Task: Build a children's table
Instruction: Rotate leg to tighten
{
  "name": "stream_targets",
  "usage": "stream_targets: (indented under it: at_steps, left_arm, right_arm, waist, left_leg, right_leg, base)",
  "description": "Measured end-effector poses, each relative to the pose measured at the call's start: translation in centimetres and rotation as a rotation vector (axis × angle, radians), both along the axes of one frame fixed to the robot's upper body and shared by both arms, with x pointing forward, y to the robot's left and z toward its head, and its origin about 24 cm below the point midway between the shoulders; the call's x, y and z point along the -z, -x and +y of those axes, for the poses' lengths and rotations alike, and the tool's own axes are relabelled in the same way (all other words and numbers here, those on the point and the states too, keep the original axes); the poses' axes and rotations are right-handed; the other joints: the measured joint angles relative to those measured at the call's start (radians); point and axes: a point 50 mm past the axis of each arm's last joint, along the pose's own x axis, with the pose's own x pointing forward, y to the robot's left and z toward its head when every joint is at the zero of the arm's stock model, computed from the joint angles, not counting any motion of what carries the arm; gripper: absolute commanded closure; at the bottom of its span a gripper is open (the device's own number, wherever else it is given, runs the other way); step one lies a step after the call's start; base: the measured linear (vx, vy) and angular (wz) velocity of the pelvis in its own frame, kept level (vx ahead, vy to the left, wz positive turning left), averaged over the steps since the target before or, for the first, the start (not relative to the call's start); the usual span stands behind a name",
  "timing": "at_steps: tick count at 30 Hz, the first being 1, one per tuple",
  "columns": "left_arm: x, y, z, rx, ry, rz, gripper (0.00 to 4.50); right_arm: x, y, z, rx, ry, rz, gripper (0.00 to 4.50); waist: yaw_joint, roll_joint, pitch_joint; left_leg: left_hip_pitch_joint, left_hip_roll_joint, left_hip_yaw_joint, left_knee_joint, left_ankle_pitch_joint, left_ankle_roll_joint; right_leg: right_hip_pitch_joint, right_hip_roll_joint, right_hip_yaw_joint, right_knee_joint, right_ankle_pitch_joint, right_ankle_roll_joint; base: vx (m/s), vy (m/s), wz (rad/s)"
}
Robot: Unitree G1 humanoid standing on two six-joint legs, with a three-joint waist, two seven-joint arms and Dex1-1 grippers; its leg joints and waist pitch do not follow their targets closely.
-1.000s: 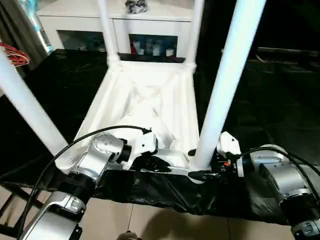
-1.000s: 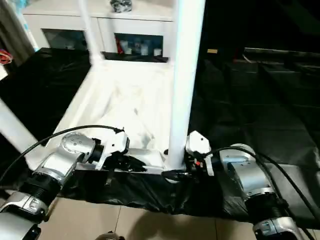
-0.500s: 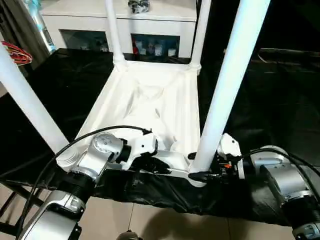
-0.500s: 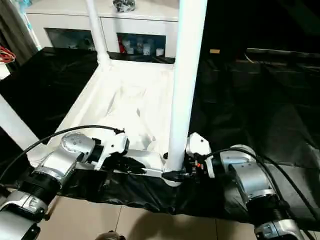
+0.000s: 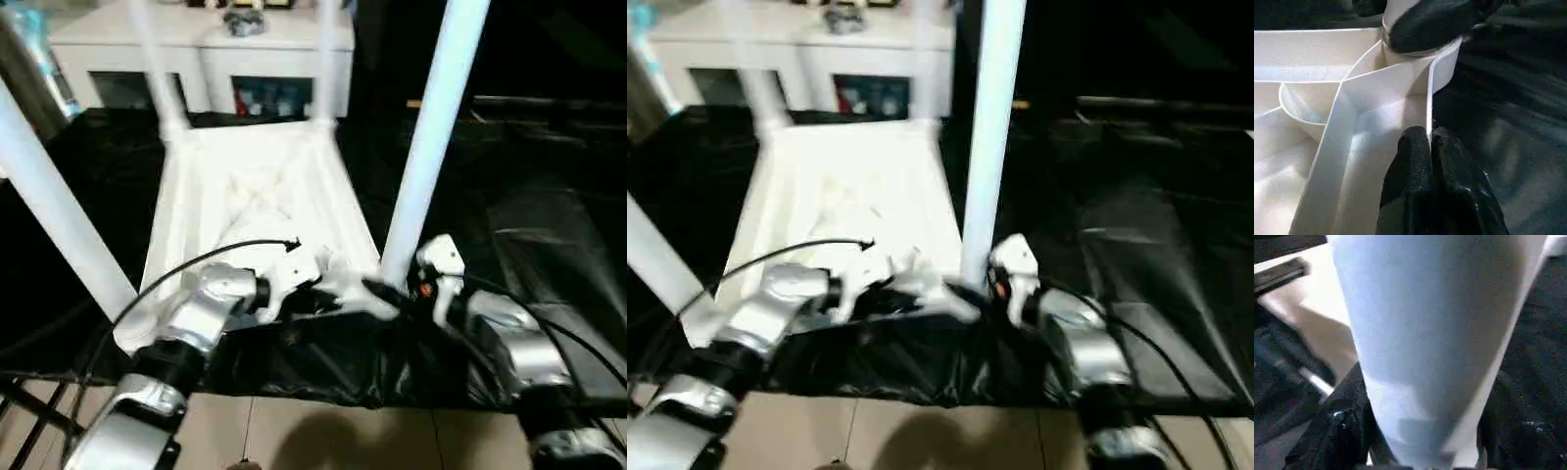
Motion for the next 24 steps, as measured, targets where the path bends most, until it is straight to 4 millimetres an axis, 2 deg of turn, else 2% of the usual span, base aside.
stream_targets:
  at_steps: [5, 8, 9, 10, 11, 14, 17, 24]
  left_arm:
    - [0.1, -0.7, -1.7, -0.135, -0.007, -0.055, 4.5]
    - [0.1, -0.7, -2.2, -0.162, -0.002, -0.064, 4.5]
    - [0.1, -0.7, -2.3, -0.161, 0.001, -0.064, 4.5]
    - [0.0, -0.7, -2.4, -0.161, 0.003, -0.067, 4.5]
    - [0.0, -0.6, -2.4, -0.16, 0.005, -0.069, 4.5]
    - [0.0, -0.4, -2.4, -0.151, 0.01, -0.066, 4.5]
    - [0.0, -0.3, -2.2, -0.136, 0.009, -0.062, 4.5]
    - [-0.2, 0.3, -0.3, 0.004, 0.001, -0.021, 4.5]
  right_arm:
    - [0.0, -2.0, 1.5, 0.27, -0.005, 0.007, 2.0]
    - [-0.1, -2.5, 1.7, 0.309, 0.003, -0.005, 2.0]
    - [-0.2, -2.5, 1.6, 0.313, 0.0, -0.01, 1.65]
    - [-0.2, -2.5, 1.6, 0.316, -0.004, -0.015, 1.65]
    - [-0.3, -2.5, 1.6, 0.315, -0.008, -0.019, 1.44]
    - [-0.2, -2.1, 1.5, 0.286, -0.03, -0.022, 1.28]
    - [-0.2, -1.8, 1.2, 0.245, -0.03, -0.026, 0.85]
    - [-0.5, -0.1, -0.1, -0.062, 0.029, -0.033, 0.85]
  waist:
    - [-0.009, 0.003, -0.002]
    - [-0.011, 0.006, -0.004]
    - [-0.011, 0.007, -0.005]
    - [-0.01, 0.007, -0.005]
    - [-0.008, 0.008, -0.005]
    - [-0.004, 0.011, -0.007]
    - [0.002, 0.011, -0.008]
    - [0.005, 0.009, -0.006]
  left_leg:
    - [0.0, 0.0, 0.0, -0.001, 0.0, 0.0]
    - [0.0, -0.002, 0.0, -0.002, 0.0, 0.0]
    - [-0.001, -0.002, 0.0, -0.004, 0.0, 0.0]
    - [-0.001, -0.002, 0.0, -0.006, 0.0, 0.0]
    - [-0.001, -0.001, 0.0, -0.008, 0.0, 0.0]
    - [-0.001, -0.001, 0.0, -0.01, 0.0, 0.0]
    - [-0.001, -0.001, 0.0, -0.011, 0.0, 0.0]
    - [-0.001, -0.001, 0.0, -0.011, -0.001, 0.0]
  right_leg:
    - [0.0, 0.0, 0.001, 0.0, 0.0, 0.0]
    - [0.001, 0.0, 0.002, 0.0, 0.0, 0.0]
    - [0.001, 0.0, 0.002, 0.0, 0.0, 0.0]
    - [0.0, 0.0, 0.001, 0.0, 0.0, 0.001]
    - [-0.001, 0.0, 0.001, 0.0, -0.001, 0.001]
    - [-0.001, 0.0, 0.0, 0.0, -0.001, 0.0]
    - [-0.001, 0.0, 0.0, 0.0, -0.004, 0.004]
    - [-0.001, 0.0, 0.0, 0.0, -0.004, 0.005]
  base:
    - [0.0, 0.0, 0.0]
    - [0.0, 0.0, 0.0]
    - [0.0, 0.0, 0.0]
    - [0.0, 0.0, 0.0]
    - [0.0, 0.0, 0.0]
    - [0.0, 0.0, 0.0]
    - [0.0, 0.0, 0.0]
    - [0.0, 0.0, 0.0]
